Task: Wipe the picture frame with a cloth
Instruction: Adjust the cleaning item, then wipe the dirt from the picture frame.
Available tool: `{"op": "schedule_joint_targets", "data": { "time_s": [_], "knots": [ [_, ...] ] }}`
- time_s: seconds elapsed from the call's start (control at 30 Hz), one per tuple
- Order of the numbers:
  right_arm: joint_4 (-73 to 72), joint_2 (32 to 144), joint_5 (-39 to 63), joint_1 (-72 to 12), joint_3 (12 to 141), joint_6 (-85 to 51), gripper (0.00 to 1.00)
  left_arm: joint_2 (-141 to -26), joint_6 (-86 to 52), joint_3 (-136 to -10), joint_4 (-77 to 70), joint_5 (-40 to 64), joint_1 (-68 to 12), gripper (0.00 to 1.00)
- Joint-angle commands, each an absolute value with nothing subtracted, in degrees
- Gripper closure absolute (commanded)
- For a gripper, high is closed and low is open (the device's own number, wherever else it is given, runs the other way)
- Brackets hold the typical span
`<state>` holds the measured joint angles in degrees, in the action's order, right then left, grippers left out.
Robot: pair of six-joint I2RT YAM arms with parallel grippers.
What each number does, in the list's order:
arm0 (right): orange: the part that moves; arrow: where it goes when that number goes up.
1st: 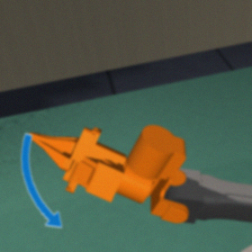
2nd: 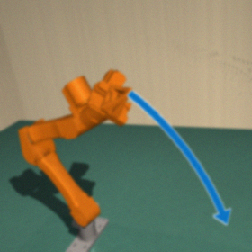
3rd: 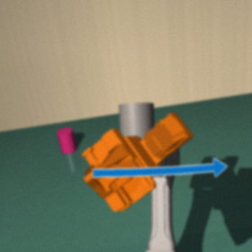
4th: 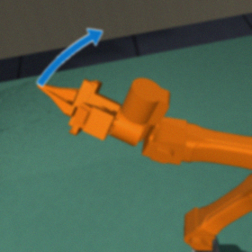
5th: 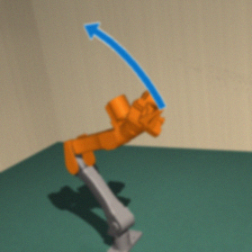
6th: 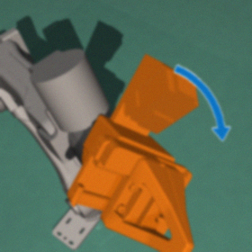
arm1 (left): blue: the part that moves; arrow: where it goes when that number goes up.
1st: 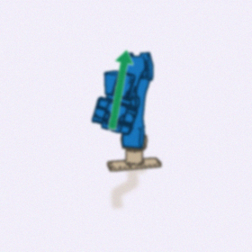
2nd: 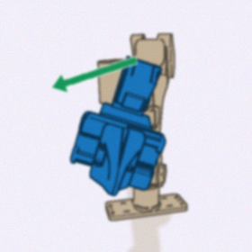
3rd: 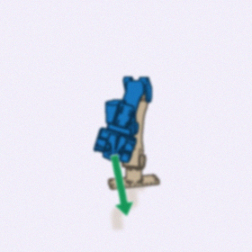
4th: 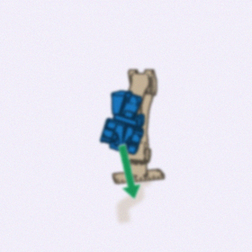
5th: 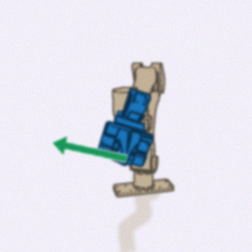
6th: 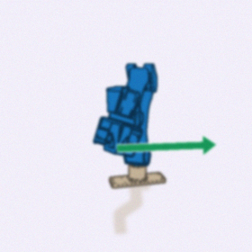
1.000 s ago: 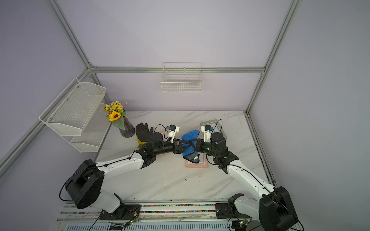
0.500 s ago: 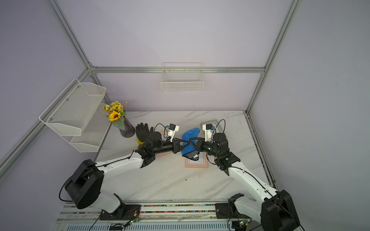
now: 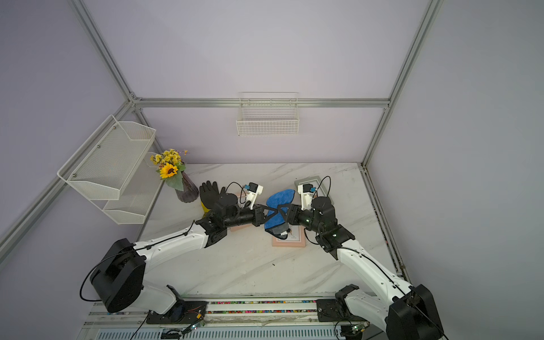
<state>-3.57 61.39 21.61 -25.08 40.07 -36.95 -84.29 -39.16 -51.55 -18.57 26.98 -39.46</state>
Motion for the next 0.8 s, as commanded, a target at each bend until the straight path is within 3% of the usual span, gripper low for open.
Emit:
{"op": "schedule_joint_targets", "data": {
  "time_s": [0.0, 0.23, 0.5, 0.77],
  "knots": [
    [-0.03, 59.05, 16.13, -25.05, 42.44, -34.43, 0.38, -81.59, -38.61, -51.0, -15.0, 22.12, -37.79, 1.0],
    [4.15, 58.22, 10.45, -24.7, 42.47, -32.87, 0.21, -75.98, -41.3, -47.61, -7.48, 18.43, -32.47, 1.0],
    [9.93, 61.51, 2.27, -22.94, 43.54, -31.95, 0.19, -70.52, -34.78, -48.86, 11.26, 9.65, -29.97, 1.0],
    [18.26, 79.16, 0.05, -17.69, 47.5, -32.34, 0.25, -80.09, -34.61, -57.38, 26.36, 1.93, -31.69, 1.0]
  ]
}}
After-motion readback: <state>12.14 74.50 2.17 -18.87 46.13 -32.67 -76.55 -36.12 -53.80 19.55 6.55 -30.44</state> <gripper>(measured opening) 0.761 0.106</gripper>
